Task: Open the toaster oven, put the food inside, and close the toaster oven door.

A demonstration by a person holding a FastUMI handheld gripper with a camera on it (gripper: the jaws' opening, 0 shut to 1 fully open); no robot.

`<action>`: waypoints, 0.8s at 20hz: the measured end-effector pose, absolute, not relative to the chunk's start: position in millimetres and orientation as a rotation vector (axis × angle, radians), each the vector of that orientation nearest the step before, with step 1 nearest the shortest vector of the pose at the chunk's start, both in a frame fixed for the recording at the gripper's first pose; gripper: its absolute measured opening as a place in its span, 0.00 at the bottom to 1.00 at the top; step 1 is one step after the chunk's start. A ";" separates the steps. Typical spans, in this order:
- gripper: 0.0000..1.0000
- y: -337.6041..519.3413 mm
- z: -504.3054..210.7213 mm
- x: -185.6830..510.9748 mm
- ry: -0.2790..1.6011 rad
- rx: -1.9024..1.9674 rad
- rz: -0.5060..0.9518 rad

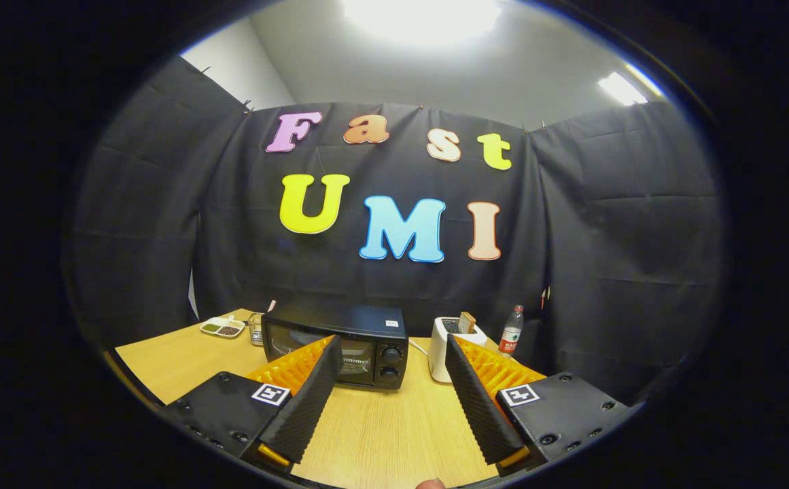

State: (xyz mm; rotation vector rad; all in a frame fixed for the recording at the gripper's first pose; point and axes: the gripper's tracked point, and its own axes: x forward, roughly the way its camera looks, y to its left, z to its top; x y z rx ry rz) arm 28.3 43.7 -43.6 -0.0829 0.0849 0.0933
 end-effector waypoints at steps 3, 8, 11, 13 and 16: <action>0.97 36.5 -47.3 30.8 0.104 -0.064 0.085; 0.97 33.8 -42.1 38.5 0.100 -0.034 0.089; 0.97 40.0 -40.3 39.2 0.097 -0.029 0.117; 0.97 41.5 -36.7 38.7 0.085 -0.033 0.123; 0.97 43.2 -32.2 37.4 0.070 -0.038 0.130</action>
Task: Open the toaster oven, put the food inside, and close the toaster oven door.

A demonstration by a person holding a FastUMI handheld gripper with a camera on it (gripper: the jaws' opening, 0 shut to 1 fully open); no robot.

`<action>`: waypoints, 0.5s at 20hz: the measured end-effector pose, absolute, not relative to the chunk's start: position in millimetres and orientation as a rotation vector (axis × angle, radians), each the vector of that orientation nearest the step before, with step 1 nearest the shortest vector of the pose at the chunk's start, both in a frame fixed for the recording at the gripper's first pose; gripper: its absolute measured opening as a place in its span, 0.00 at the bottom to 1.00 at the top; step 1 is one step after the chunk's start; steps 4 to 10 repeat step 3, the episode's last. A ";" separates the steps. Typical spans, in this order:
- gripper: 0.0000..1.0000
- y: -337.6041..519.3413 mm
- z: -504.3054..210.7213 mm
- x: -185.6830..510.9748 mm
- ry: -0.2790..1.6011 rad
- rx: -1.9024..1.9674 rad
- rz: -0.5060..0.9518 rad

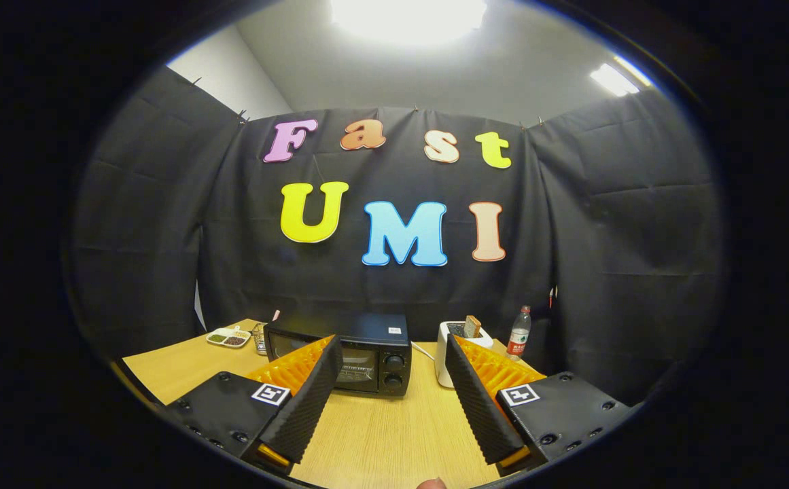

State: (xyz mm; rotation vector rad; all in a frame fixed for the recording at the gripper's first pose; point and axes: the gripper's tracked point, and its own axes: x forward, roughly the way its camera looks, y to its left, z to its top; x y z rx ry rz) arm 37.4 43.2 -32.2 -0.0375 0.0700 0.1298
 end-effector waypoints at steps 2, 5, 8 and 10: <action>0.97 41.4 -34.4 37.0 0.076 -0.038 0.129; 0.97 40.7 -33.4 37.4 0.076 -0.034 0.126; 0.97 40.7 -33.4 37.4 0.076 -0.034 0.126; 0.97 40.7 -33.4 37.4 0.076 -0.034 0.126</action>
